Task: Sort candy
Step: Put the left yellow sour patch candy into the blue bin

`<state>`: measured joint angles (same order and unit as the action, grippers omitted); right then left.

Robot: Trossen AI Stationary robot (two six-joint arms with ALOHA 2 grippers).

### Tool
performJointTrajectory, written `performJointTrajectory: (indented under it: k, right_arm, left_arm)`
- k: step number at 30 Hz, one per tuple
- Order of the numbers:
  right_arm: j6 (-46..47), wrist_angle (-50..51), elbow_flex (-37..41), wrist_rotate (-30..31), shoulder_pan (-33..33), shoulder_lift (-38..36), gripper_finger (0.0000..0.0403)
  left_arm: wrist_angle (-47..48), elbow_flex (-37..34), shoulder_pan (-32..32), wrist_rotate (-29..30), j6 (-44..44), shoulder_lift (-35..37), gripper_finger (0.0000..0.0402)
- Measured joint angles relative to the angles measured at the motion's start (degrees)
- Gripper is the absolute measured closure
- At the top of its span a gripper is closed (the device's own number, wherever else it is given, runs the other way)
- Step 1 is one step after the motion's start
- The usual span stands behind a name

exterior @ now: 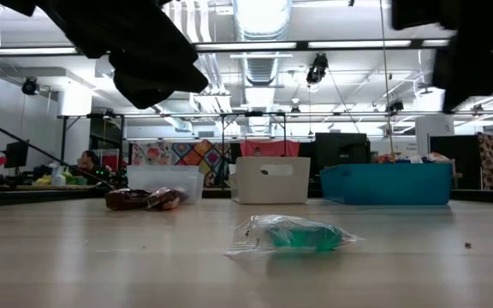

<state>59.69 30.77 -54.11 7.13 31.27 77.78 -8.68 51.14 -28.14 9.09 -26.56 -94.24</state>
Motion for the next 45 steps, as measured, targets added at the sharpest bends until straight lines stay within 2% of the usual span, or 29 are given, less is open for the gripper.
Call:
performJointTrajectory:
  k: [6, 17, 26, 33, 36, 40, 45]
  right_arm:
    - [12.99, 2.07, 0.00, -0.25, 7.67, 0.67, 0.0228]
    - [22.87, 2.01, 0.00, -0.25, 14.92, 4.16, 0.0237]
    - [22.79, 1.96, 0.00, -1.57, 14.97, 5.27, 0.0239]
    - [21.32, 1.96, 0.00, -1.42, 14.97, 5.22, 0.0239]
    - [20.03, 1.98, 0.00, -1.02, 14.84, 5.22, 0.0239]
    - [17.89, 2.00, 0.00, 1.32, 14.46, 5.20, 0.0239]
    - [16.02, 2.02, 0.00, 2.61, 13.83, 5.18, 0.0238]
  left_arm:
    - [1.84, 3.58, -2.55, -0.01, -4.64, -3.01, 0.0301]
    - [23.68, 8.37, -8.24, -0.25, -17.27, -3.43, 0.0301]
    - [44.84, 10.01, -11.55, -9.84, -32.64, -3.34, 0.0301]
    - [58.98, 10.03, -15.62, -13.61, -35.68, -3.32, 0.0300]
    - [59.74, 10.03, -17.55, -14.16, -35.65, -3.32, 0.0290]
    - [59.81, 10.03, -20.27, -14.02, -34.25, -3.32, 0.0254]
    - [60.19, 10.03, -25.48, -10.46, -32.51, -3.38, 0.0204]
